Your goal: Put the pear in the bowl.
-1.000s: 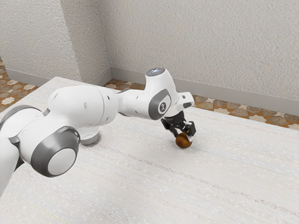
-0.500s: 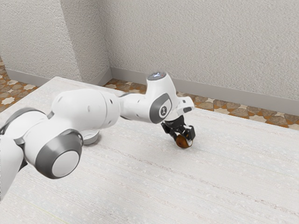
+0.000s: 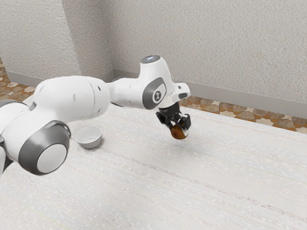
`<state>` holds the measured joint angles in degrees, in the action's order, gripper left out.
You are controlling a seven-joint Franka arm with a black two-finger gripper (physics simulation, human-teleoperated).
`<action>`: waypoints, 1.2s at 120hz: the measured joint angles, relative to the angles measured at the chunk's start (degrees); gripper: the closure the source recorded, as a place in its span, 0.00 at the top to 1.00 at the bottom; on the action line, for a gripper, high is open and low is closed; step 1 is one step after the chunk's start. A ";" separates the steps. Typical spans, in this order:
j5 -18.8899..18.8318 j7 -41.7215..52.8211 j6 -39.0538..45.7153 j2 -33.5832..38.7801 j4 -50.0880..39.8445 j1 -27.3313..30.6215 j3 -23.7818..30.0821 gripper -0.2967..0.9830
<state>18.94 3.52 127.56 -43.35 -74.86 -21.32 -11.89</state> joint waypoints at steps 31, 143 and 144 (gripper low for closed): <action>-0.49 -1.00 -1.45 10.09 -10.83 -1.07 -7.61 0.45; -7.91 -7.30 13.87 27.68 -40.72 -3.65 -26.36 0.31; -7.88 -7.35 13.97 27.68 -40.86 -3.64 -26.36 0.31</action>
<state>11.06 -3.83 141.53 -15.66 -115.72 -24.96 -38.25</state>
